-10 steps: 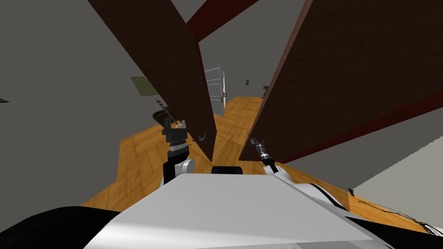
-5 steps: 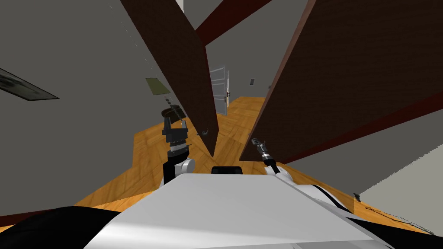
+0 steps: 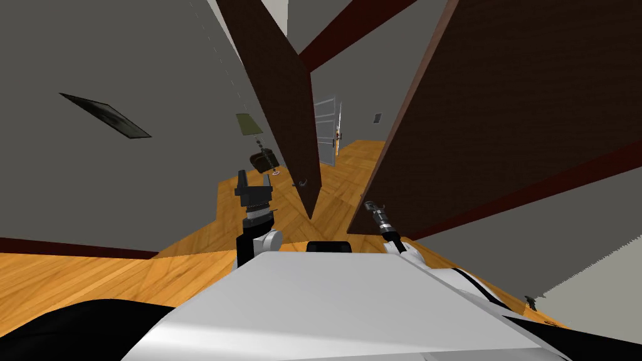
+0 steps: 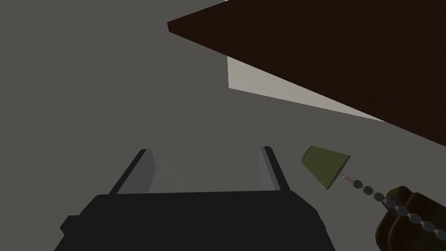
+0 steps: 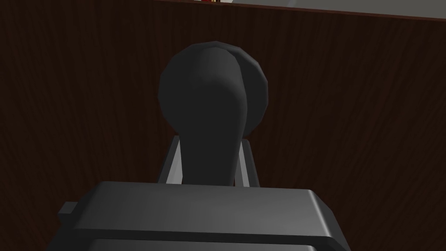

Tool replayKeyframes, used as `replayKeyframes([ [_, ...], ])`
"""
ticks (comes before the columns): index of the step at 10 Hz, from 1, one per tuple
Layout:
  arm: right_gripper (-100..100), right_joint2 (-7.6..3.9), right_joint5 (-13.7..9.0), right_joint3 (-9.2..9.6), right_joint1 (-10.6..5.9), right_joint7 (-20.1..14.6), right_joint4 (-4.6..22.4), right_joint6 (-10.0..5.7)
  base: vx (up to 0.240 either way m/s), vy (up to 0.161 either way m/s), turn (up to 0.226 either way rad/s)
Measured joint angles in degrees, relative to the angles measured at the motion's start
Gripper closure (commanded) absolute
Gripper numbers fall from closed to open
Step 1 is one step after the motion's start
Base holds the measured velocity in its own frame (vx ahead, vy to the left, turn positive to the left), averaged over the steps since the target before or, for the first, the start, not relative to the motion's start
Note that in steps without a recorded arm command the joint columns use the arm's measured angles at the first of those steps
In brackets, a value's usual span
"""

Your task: Pull the door open

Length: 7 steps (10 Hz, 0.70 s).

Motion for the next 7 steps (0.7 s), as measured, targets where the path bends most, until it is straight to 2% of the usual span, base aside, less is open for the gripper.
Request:
replayKeyframes([
  [2,100,0.1,-0.6,0.7,0.2,0.1,-0.2,-0.11,-0.201,-0.09,0.135],
  [3,100,0.1,-0.9,0.95,0.1,0.2,-0.1,-0.29,-0.096,-0.029,0.03],
  [4,100,0.2,-0.8,1.06,0.18,0.2,0.0,-0.24,-0.176,-0.033,0.224],
  [7,100,-0.19,-0.7,-0.33,-0.53,0.3,1.0,-0.38,-0.244,-0.055,0.224],
])
